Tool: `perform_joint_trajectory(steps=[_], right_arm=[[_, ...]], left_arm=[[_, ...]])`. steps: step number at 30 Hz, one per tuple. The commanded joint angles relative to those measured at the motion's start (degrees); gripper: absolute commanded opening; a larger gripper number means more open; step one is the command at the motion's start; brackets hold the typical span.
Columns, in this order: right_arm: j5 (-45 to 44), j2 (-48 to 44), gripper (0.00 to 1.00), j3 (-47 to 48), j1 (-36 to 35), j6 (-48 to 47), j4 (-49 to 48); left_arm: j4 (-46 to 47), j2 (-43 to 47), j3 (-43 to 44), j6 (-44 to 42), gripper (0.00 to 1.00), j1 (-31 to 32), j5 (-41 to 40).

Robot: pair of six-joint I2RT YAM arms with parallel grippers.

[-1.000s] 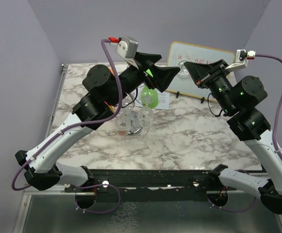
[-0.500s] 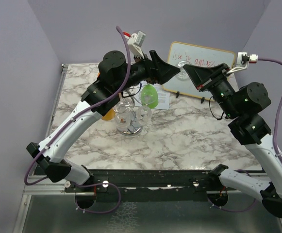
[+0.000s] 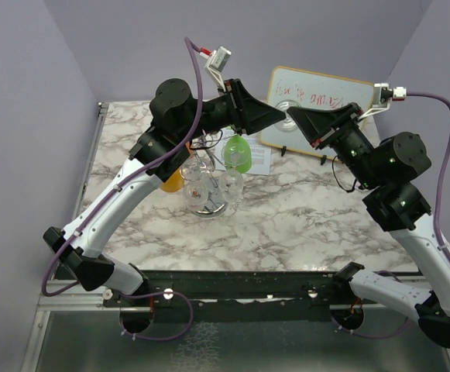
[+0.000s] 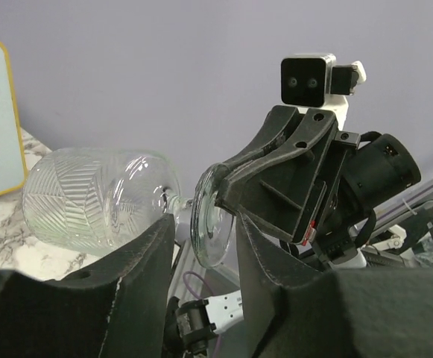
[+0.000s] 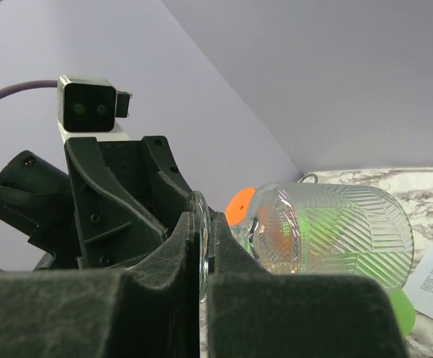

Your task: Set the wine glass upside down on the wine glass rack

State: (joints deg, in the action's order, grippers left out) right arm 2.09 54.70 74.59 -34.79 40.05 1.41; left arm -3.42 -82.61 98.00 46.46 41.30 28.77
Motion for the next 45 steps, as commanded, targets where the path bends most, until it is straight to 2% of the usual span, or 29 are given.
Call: perform_joint_trajectory(steps=[1, 8, 11, 15, 20, 23, 27, 31, 32, 35, 39, 43, 45], right_arm=[[1.8, -0.5, 0.01, -0.6, -0.1, 0.7, -5.1], [1.4, -0.3, 0.01, -1.0, 0.0, 0.8, -5.1], [1.1, -0.2, 0.01, -1.1, -0.1, 0.7, -5.2], [1.6, 0.5, 0.01, -0.8, -0.1, 0.5, -5.9], [1.8, 1.3, 0.01, -0.3, -0.1, -0.2, -6.5], [2.3, 1.6, 0.01, -0.3, -0.1, -0.6, -7.3], [2.4, 2.0, 0.01, -0.2, 0.0, -0.8, -7.3], [1.5, 2.7, 0.01, 0.3, -0.1, -0.4, -6.0], [0.9, 3.0, 0.04, 0.6, 0.0, -0.3, -5.2], [-0.8, 3.6, 0.29, 1.2, 0.0, -0.1, -3.9], [-4.0, 3.5, 0.52, 0.7, -0.1, -0.1, -3.9], [-7.7, 2.9, 0.64, -0.1, 0.0, -0.4, -4.0], [-9.8, 2.4, 0.67, -0.6, 0.0, -0.6, -3.7]], left_arm=[[4.7, 1.6, -1.3, 2.5, 0.35, -0.9, 3.9], [6.5, 2.3, -3.7, 4.3, 0.18, -2.5, 4.1], [7.3, 1.9, -3.9, 5.6, 0.17, -2.8, 5.9], [7.3, 1.4, -3.6, 5.8, 0.22, -2.7, 9.0], [5.6, 0.4, -2.5, 4.2, 0.22, -2.8, 13.2], [3.5, 0.2, -1.7, 1.8, 0.16, -2.8, 13.1], [2.2, -0.2, -1.1, 1.0, 0.02, -2.9, 13.6], [2.1, -0.6, -0.2, 0.7, 0.0, -3.1, 12.8], [2.2, -0.6, 0.1, 1.0, 0.0, -3.2, 12.3], [2.9, -0.9, 0.7, 2.8, 0.0, -4.9, 11.1], [4.2, -2.6, 2.1, 5.6, 0.0, -8.2, 11.8], [7.5, -5.2, 4.2, 8.8, 0.0, -10.9, 15.1], [8.1, -6.3, 5.5, 10.3, 0.0, -12.6, 15.4]])
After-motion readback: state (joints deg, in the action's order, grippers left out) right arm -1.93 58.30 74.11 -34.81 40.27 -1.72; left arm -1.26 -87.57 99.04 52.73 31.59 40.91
